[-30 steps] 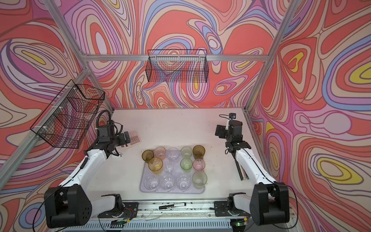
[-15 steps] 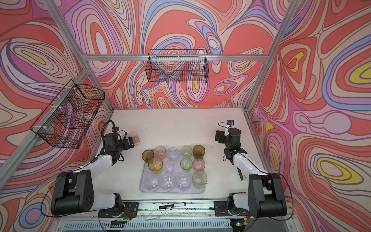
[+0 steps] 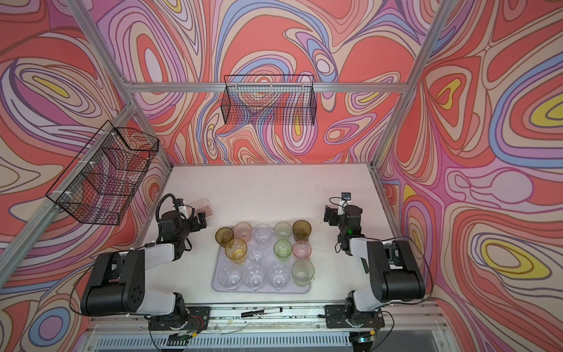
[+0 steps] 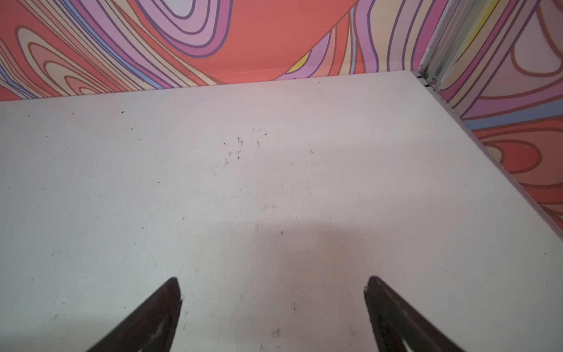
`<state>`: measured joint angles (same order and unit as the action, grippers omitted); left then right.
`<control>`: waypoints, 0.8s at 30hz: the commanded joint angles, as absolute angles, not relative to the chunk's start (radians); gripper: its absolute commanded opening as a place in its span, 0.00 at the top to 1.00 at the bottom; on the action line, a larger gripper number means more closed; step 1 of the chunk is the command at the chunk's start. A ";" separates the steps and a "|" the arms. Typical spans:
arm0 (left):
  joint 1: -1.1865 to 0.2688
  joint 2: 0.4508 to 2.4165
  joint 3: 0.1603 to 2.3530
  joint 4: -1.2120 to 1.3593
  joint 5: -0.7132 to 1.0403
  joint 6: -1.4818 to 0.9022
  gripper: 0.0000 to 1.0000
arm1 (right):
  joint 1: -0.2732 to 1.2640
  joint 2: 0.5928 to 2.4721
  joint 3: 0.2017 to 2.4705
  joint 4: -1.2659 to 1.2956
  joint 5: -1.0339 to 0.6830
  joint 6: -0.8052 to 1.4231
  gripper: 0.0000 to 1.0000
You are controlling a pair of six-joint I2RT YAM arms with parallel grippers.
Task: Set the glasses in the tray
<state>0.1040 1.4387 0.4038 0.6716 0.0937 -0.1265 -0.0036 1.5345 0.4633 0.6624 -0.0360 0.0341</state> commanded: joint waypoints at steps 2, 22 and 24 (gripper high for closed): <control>0.102 1.451 0.337 0.870 0.159 -0.091 0.00 | -0.009 1.567 0.462 0.813 -0.067 0.008 0.02; 0.034 1.530 0.373 0.867 0.003 -0.065 0.00 | -0.039 1.718 0.475 0.940 -0.034 0.038 0.02; 0.032 1.543 0.361 0.916 0.000 -0.064 0.00 | -0.039 1.718 0.471 0.946 -0.031 0.038 0.02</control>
<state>0.0341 1.5333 0.3580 0.8951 0.0326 -0.0849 -0.0364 1.7115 0.4603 0.9615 -0.0578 0.0216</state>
